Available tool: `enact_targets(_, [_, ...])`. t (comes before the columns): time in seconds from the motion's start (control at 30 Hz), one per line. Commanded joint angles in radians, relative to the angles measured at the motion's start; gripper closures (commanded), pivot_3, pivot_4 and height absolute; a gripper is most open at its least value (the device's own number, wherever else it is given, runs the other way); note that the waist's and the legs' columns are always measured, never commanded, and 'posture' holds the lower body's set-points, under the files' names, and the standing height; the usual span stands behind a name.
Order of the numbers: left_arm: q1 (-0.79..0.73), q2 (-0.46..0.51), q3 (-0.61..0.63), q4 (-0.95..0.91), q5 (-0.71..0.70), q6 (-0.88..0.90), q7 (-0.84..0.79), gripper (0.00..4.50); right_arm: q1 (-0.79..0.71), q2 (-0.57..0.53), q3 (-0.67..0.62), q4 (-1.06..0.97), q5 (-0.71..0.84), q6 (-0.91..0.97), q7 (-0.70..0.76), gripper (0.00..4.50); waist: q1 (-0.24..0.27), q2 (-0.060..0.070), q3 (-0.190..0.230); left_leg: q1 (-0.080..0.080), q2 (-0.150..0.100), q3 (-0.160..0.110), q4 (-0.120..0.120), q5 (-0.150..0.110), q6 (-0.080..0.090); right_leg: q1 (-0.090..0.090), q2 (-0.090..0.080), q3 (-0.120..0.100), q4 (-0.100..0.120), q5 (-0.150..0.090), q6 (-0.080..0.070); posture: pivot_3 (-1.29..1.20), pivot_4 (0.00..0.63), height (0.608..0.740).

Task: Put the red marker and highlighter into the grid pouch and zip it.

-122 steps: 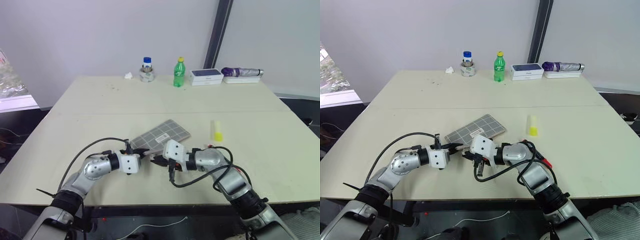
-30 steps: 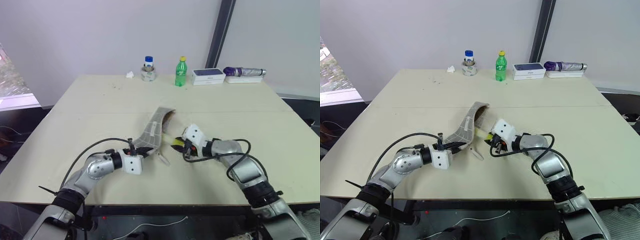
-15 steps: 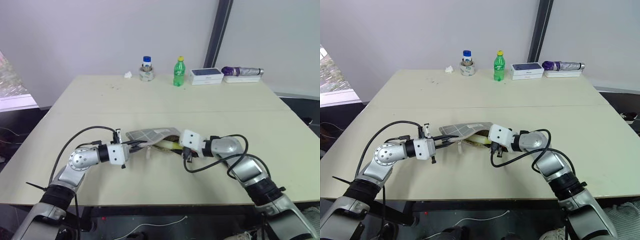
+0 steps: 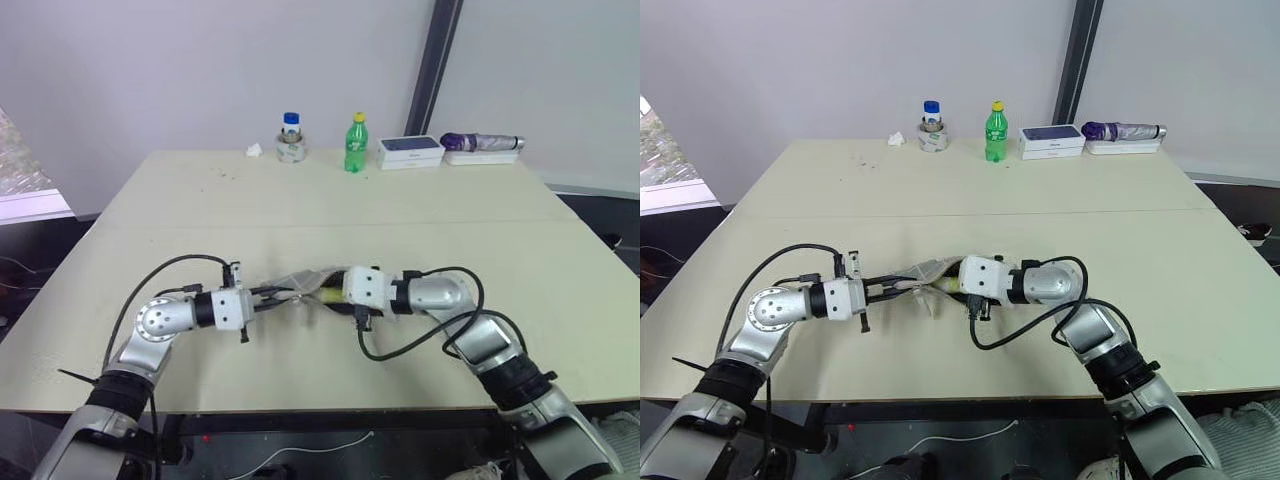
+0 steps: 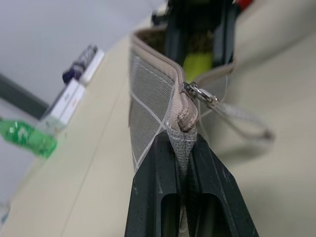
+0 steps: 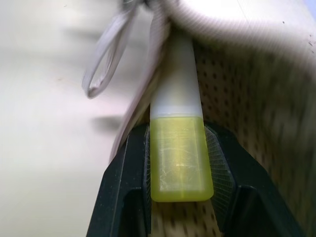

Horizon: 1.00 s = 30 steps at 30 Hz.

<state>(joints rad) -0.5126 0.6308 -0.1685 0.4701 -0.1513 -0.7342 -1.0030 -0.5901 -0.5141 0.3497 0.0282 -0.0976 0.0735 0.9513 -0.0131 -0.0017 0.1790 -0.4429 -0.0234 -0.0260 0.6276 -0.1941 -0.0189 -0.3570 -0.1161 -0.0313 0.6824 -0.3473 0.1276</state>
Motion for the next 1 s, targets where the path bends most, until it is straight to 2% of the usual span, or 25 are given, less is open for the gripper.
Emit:
enact_targets(0.03, [-0.022, 0.016, 0.069, 0.005, -0.031, -0.021, 0.015, 4.5, -0.006, 0.011, 0.009, -0.02, 0.01, -0.031, 0.016, 3.56, 0.001, 0.0, 0.0, 0.0, 0.0, 0.0, 0.0, 0.0, 0.0, 0.0, 0.0, 0.0, 0.0, 0.0, 0.0, 0.0, 0.15, 0.74])
enact_targets(0.07, [-0.022, 0.018, 0.07, 0.008, -0.027, -0.024, 0.016, 4.5, -0.011, 0.018, -0.005, -0.017, 0.027, -0.024, 0.017, 2.49, 0.001, 0.0, 0.0, 0.0, 0.0, 0.0, 0.0, 0.0, 0.0, 0.0, 0.0, 0.0, 0.0, 0.0, 0.0, 0.0, 0.15, 0.74])
enact_targets(0.1, [-0.021, 0.018, 0.073, 0.011, -0.022, -0.026, 0.019, 4.5, -0.019, 0.023, -0.019, -0.011, 0.028, -0.041, 0.001, 2.11, 0.0, 0.0, 0.0, 0.0, 0.0, 0.0, 0.0, 0.0, 0.0, 0.0, 0.0, 0.0, 0.0, 0.0, 0.0, 0.0, 0.15, 0.74])
enact_targets(0.23, [-0.012, 0.013, 0.085, 0.014, -0.009, -0.032, 0.029, 4.5, -0.02, 0.017, -0.037, -0.016, 0.021, -0.065, -0.01, 0.06, 0.002, 0.0, 0.0, 0.0, 0.001, 0.0, 0.0, 0.0, 0.0, 0.0, 0.0, 0.0, 0.0, 0.0, 0.0, 0.0, 0.15, 0.74])
enact_targets(0.43, [0.015, 0.011, 0.09, -0.003, 0.009, -0.029, 0.054, 4.5, 0.003, 0.005, -0.075, -0.069, 0.061, -0.015, -0.003, 0.02, 0.0, -0.001, 0.0, 0.0, 0.001, 0.0, 0.0, 0.0, 0.0, 0.0, 0.0, 0.0, 0.0, 0.0, 0.0, 0.0, 0.15, 0.74])
enact_targets(0.53, [0.025, 0.01, 0.095, -0.007, 0.013, -0.021, 0.066, 4.5, 0.032, 0.013, -0.176, -0.155, 0.192, 0.114, -0.01, 0.02, 0.002, -0.001, 0.0, 0.0, 0.001, 0.0, 0.0, 0.0, 0.0, 0.0, 0.0, 0.0, 0.0, 0.0, 0.0, 0.0, 0.15, 0.74])
enact_targets(0.63, [0.039, 0.02, 0.099, -0.016, 0.025, -0.011, 0.079, 4.5, 0.128, -0.076, -0.345, -0.282, 0.377, 0.321, 0.03, 0.02, 0.013, -0.001, 0.001, 0.0, 0.003, -0.001, 0.0, 0.0, 0.0, 0.001, 0.0, -0.001, 0.0, 0.0, 0.0, 0.0, 0.15, 0.74])
enact_targets(0.73, [0.053, 0.016, 0.104, -0.029, 0.031, -0.012, 0.099, 4.5, 0.263, -0.144, -0.494, -0.309, 0.415, 0.488, -0.057, 0.02, 0.027, -0.001, 0.0, 0.0, 0.002, 0.0, 0.001, -0.001, 0.001, 0.003, -0.001, -0.001, -0.002, 0.0, 0.0, 0.0, 0.15, 0.74])
enact_targets(0.83, [0.066, 0.005, 0.105, -0.046, 0.032, -0.005, 0.121, 4.5, 0.375, -0.165, -0.53, -0.308, 0.347, 0.536, -0.172, 0.02, 0.025, -0.001, 0.0, 0.001, 0.003, 0.0, 0.001, -0.001, 0.001, 0.003, -0.002, -0.001, -0.002, 0.0, 0.0, 0.0, 0.15, 0.74])
enact_targets(0.9, [0.075, -0.005, 0.099, -0.048, 0.039, -0.005, 0.13, 4.5, 0.422, -0.13, -0.588, -0.317, 0.374, 0.612, -0.247, 0.02, 0.022, -0.001, 0.0, 0.001, 0.002, 0.0, 0.001, -0.001, 0.001, 0.002, -0.001, 0.0, -0.001, 0.0, 0.0, 0.0, 0.15, 0.74])
enact_targets(1.0, [0.076, -0.014, 0.092, -0.041, 0.048, -0.011, 0.133, 4.5, 0.469, -0.119, -0.621, -0.312, 0.36, 0.614, -0.309, 0.02, 0.018, -0.001, 0.0, 0.0, 0.002, 0.0, 0.0, -0.001, 0.001, 0.002, -0.001, 0.0, -0.001, 0.0, 0.0, 0.0, 0.15, 0.74])
